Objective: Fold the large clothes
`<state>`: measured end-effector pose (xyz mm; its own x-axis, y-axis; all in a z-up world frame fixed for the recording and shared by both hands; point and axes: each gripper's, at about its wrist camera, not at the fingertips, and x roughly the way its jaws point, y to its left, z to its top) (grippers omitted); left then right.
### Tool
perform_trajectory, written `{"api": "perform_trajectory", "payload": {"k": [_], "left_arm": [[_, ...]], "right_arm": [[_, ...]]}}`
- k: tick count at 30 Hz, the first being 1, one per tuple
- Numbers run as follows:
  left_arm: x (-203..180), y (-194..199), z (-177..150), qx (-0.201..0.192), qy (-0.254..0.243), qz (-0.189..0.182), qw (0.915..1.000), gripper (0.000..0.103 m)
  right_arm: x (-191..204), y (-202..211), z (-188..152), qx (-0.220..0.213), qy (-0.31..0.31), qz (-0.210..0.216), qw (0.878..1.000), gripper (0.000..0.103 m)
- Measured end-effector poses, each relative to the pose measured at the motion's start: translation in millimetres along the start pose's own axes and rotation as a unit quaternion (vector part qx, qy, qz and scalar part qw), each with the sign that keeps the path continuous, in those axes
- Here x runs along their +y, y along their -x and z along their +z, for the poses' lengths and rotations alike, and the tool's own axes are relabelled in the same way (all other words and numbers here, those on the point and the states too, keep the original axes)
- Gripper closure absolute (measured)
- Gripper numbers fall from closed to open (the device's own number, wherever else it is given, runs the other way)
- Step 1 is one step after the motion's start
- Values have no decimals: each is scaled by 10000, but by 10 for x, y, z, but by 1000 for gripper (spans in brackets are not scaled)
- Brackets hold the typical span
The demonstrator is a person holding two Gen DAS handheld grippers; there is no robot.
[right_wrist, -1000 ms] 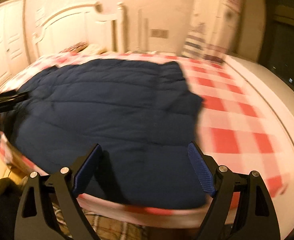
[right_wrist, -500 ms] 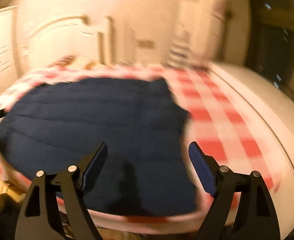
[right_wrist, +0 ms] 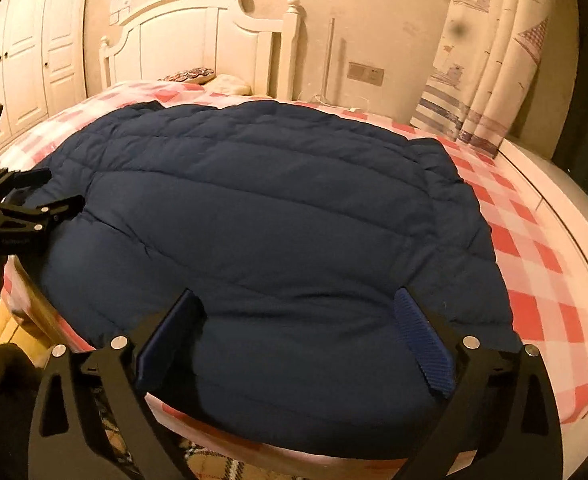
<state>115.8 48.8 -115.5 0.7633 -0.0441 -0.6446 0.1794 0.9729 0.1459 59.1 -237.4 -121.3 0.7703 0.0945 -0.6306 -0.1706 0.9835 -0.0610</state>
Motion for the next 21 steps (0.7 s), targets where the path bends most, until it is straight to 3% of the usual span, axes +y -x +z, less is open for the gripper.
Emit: {"api": "perform_trajectory", "payload": {"k": [8, 10, 11, 12, 13, 14, 15, 16, 18, 21], "left_arm": [[35, -33, -10, -23, 62, 56, 10000, 2], [46, -17, 33, 165, 119, 48, 9998, 2], [77, 45, 111, 369, 265, 40, 9990, 7], [119, 185, 251, 281, 438, -205, 9984, 23], [147, 346, 429, -61, 478, -420, 9980, 21], [152, 462, 613, -396, 416, -377, 9976, 18], [145, 515, 842, -661, 310, -230, 9971, 3], [145, 455, 1065, -737, 228, -305, 9966, 2], [175, 78, 1475, -365, 172, -336, 9986, 2], [189, -694, 1821, 325, -56, 16, 9995, 2]], "right_arm": [[6, 19, 22, -108, -209, -53, 9997, 6], [-42, 100, 144, -280, -458, -113, 9985, 6], [-77, 162, 217, -451, -594, -99, 9972, 6], [-109, 204, 284, -580, -693, -65, 9959, 6], [-154, 228, 399, -698, -838, -35, 9940, 6], [-188, 218, 505, -732, -930, -8, 9930, 6], [-209, 178, 622, -722, -964, 42, 9927, 6], [-216, 95, 788, -671, -893, 71, 9937, 6], [-206, -111, 1093, -530, -579, 25, 9969, 6], [-205, -581, 1599, 125, -74, -33, 9999, 5]]}}
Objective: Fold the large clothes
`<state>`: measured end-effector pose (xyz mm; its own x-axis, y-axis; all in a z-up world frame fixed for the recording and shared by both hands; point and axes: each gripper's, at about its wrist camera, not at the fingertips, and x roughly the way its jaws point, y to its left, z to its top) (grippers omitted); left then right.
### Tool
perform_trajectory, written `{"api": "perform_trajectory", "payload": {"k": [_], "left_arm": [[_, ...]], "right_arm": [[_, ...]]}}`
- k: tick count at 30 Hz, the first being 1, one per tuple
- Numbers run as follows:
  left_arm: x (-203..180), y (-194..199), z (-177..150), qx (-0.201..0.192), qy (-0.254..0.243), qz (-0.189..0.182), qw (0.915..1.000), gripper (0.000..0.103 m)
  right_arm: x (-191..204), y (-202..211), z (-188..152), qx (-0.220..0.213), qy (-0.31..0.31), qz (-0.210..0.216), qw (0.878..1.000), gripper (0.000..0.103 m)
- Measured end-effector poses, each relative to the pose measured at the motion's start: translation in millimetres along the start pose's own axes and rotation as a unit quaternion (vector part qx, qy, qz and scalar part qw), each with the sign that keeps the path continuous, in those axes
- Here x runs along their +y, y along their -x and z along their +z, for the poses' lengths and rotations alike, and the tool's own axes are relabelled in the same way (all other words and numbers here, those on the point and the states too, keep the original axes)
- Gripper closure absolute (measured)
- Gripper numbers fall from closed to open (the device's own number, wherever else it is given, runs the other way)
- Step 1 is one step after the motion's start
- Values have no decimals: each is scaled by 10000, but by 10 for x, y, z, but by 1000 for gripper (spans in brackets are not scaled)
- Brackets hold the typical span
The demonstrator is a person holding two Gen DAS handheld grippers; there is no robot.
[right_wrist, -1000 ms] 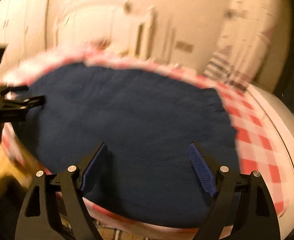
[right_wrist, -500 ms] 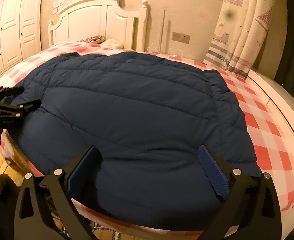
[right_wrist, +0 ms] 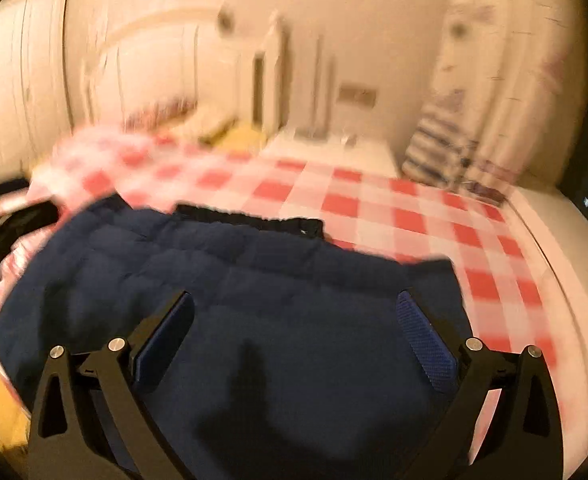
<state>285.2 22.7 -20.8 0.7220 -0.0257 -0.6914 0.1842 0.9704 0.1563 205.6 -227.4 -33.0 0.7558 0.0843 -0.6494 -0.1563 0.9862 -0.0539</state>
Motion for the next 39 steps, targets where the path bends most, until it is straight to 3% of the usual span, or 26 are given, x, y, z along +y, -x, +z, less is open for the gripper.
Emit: {"api": "perform_trajectory", "payload": {"k": [2, 3, 4, 5, 6, 7, 8, 22, 24, 25, 27, 31, 33, 36, 38, 39], "left_arm": [[16, -486, 28, 437, -56, 312, 9985, 2], [37, -681, -7, 600, -55, 378, 9975, 2], [78, -981, -125, 899, 34, 299, 9955, 2], [188, -1075, -196, 932, 450, -89, 9946, 2], [272, -1070, -211, 881, 689, -223, 9935, 2], [290, -1095, -207, 865, 686, -221, 9936, 2], [271, -1121, -214, 854, 648, -181, 9941, 2], [251, -1091, -195, 740, 643, -133, 9951, 2], [241, -1080, -194, 698, 613, -74, 9956, 2], [241, -1073, -196, 683, 591, -47, 9959, 2], [213, -1052, -195, 634, 520, 65, 9966, 2], [204, -1026, -195, 603, 449, 155, 9970, 2], [199, -1025, -199, 578, 421, 183, 9973, 2], [203, -1023, -204, 579, 455, 155, 9972, 2], [197, -1018, -210, 561, 443, 176, 9973, 2], [189, -1019, -211, 563, 427, 192, 9973, 2]], "right_arm": [[-13, -332, 221, 184, 348, -111, 9992, 5], [-51, -573, 258, 521, 445, -233, 9974, 5], [-83, -755, 238, 806, 459, -322, 9952, 5], [-147, -1022, 155, 1192, 419, -379, 9913, 4], [-201, -1148, 71, 1323, 255, -156, 9908, 4], [-327, -1194, 18, 1235, -187, 197, 9920, 4], [-370, -1183, 3, 1197, -302, 284, 9919, 4], [-455, -1205, 11, 1184, -496, 582, 9900, 4], [-522, -1019, -25, 1090, -628, 483, 9909, 6], [-578, -764, -89, 895, -760, 309, 9926, 5], [-676, -333, -247, 531, -893, 387, 9938, 5], [-1080, 597, -826, -68, -1051, 58, 9944, 5], [-1349, 815, -1112, -167, -1396, 10, 9901, 5], [-1777, 938, -1610, -255, -2424, 194, 9697, 6], [-1950, 953, -1954, -389, -3200, 508, 9452, 22], [-1980, 941, -2126, -484, -3583, 776, 9291, 23]]}}
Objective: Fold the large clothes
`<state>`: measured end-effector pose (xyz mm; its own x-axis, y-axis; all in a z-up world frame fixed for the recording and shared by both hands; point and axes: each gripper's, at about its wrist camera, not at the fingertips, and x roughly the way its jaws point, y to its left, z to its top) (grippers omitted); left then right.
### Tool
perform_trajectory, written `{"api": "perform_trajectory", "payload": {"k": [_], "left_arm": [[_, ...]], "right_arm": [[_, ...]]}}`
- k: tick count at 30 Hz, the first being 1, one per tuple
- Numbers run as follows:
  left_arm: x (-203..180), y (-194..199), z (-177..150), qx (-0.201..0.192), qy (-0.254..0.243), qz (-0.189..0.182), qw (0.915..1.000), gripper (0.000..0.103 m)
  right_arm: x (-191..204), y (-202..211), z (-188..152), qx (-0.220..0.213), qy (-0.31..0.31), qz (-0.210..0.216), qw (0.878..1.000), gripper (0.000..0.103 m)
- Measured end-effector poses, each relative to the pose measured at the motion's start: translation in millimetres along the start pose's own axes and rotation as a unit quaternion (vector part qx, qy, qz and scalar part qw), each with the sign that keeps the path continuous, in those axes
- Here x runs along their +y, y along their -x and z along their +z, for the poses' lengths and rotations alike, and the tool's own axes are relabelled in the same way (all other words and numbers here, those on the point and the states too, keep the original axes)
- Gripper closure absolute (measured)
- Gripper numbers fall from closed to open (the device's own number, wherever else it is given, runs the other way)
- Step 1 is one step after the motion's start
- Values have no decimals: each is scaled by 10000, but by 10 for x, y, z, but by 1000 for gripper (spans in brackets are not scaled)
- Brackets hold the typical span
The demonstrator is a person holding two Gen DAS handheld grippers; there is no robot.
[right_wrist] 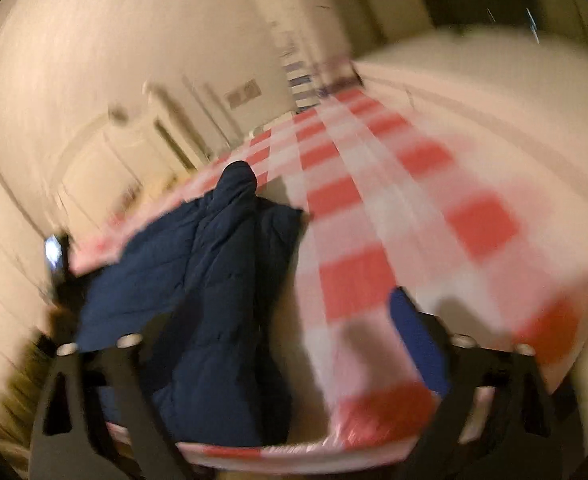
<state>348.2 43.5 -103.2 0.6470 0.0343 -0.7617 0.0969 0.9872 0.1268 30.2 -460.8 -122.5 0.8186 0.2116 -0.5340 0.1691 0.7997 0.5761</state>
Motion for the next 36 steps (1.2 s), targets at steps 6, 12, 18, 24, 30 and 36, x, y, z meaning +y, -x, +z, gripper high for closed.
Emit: {"api": "perform_trajectory", "payload": {"k": [6, 12, 18, 24, 30, 36], "left_arm": [[-10, 4, -2, -2, -6, 3, 10000, 2], [-2, 0, 2, -13, -13, 10, 10000, 2], [11, -2, 5, 6, 19, -32, 10000, 2], [32, -12, 20, 5, 35, -26, 10000, 2], [16, 50, 19, -84, -23, 75, 9999, 2], [-173, 693, -1, -874, 184, -131, 9959, 3]], "right_arm": [[21, -3, -487, 104, -151, 463, 9988, 25], [405, -122, -777, 628, -136, 1146, 9913, 25], [717, -465, -579, 711, -232, 754, 9943, 22], [811, -804, -358, 626, -803, 405, 9940, 23], [809, -738, -489, 118, -176, 229, 9995, 54], [781, -768, -499, 82, -130, 217, 9996, 54]]}}
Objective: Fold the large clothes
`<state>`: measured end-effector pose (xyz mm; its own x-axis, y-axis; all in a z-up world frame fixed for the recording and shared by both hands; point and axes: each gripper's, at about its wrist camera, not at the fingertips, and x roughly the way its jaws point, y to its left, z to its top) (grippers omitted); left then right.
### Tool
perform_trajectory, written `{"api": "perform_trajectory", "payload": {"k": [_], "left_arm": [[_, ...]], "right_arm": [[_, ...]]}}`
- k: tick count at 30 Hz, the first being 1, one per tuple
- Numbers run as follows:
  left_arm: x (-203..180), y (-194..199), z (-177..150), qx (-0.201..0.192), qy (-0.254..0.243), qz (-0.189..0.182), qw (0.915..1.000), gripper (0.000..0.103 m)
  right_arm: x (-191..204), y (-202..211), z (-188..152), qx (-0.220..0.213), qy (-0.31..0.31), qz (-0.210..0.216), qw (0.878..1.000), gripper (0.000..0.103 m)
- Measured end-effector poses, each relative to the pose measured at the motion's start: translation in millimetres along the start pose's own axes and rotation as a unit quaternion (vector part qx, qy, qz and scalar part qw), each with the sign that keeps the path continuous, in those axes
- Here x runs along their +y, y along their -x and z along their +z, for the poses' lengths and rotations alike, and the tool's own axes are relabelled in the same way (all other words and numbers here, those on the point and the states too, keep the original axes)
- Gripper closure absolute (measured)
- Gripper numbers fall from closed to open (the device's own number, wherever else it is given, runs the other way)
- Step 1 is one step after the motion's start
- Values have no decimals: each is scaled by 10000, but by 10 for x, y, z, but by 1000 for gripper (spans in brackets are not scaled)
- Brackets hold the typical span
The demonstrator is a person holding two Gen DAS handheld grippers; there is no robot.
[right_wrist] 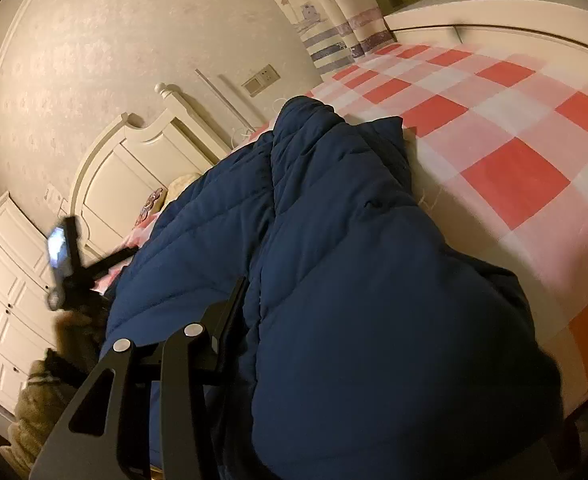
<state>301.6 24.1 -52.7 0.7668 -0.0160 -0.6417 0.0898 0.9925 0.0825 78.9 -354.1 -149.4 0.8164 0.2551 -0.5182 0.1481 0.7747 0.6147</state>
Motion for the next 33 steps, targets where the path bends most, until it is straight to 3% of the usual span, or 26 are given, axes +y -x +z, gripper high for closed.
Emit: {"api": "perform_trajectory", "payload": {"k": [2, 4, 5, 6, 9, 12, 16, 28, 33], "left_arm": [[-247, 80, 22, -96, -355, 47, 9993, 2], [-558, -64, -14, 6, -987, 401, 9943, 2], [-716, -319, -81, 387, -1351, 629, 9881, 2], [-778, -538, -116, 722, -1415, 566, 9857, 2], [-651, -705, -55, 751, -901, 389, 9923, 2], [-664, -690, -100, 571, -967, 530, 9923, 2], [-617, -703, -102, 653, -804, 332, 9941, 2], [-960, -948, 170, 536, -1354, 224, 9891, 2], [-681, -499, 90, 752, -780, 490, 9929, 4]], "right_arm": [[-16, -4, -13, -40, 6, -24, 10000, 53], [-13, 5, -12, -62, 20, -61, 10000, 53], [-13, 4, -15, -68, 20, -68, 10000, 53], [-13, 9, -18, -73, 24, -70, 9999, 53], [0, 25, -47, -93, 44, -78, 9999, 51], [18, 33, -70, -152, 42, -133, 9998, 51], [45, 37, -109, -330, 75, -308, 9990, 49], [-14, 32, -23, -175, -158, -162, 9996, 48], [-38, 38, 4, -104, -268, -91, 9995, 52]]}}
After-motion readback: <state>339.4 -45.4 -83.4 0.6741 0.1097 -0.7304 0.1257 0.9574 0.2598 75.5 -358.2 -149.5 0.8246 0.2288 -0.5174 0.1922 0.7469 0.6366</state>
